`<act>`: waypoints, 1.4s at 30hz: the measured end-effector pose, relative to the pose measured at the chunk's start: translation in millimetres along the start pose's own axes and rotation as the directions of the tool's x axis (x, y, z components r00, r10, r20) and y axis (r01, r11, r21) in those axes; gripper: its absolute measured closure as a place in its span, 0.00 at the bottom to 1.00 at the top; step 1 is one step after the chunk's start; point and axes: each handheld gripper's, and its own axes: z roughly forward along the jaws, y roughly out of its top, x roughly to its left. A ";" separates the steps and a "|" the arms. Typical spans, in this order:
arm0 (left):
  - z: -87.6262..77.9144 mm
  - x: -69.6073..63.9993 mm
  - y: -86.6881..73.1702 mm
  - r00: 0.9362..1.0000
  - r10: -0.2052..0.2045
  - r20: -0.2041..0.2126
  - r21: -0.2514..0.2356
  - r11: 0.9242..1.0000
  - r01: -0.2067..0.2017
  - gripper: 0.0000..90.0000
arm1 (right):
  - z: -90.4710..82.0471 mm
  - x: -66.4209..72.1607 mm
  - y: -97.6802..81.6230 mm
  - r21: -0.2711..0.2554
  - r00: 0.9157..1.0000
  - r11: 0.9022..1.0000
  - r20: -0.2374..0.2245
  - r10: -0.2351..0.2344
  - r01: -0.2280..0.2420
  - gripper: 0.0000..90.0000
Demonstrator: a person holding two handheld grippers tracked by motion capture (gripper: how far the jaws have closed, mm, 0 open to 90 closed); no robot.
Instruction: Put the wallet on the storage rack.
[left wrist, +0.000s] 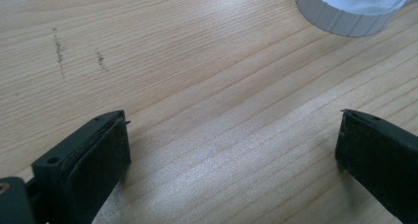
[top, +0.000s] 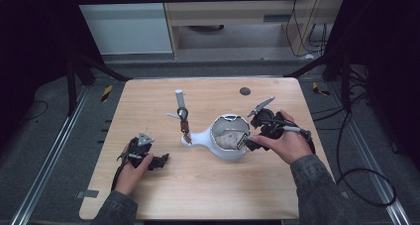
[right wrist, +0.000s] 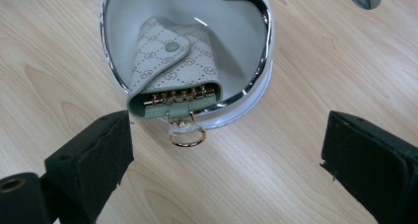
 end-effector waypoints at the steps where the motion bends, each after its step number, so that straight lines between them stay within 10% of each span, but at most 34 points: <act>1: 0.0 0.0 0.0 1.000 0.000 0.000 0.000 1.000 0.000 0.00 | -0.4 -0.5 -0.8 -0.006 1.000 1.000 0.000 0.004 -0.004 0.06; 23: 0.0 0.0 0.0 1.000 0.000 0.000 0.000 1.000 0.000 0.00 | -1.7 -17.0 -30.5 -0.120 0.995 0.991 0.061 0.074 -0.066 0.06; 42: -0.2 -0.3 -0.2 1.000 -0.001 -0.001 0.001 1.000 0.001 0.00 | 25.4 -19.3 -81.5 -0.214 0.976 0.959 0.079 0.204 -0.183 0.12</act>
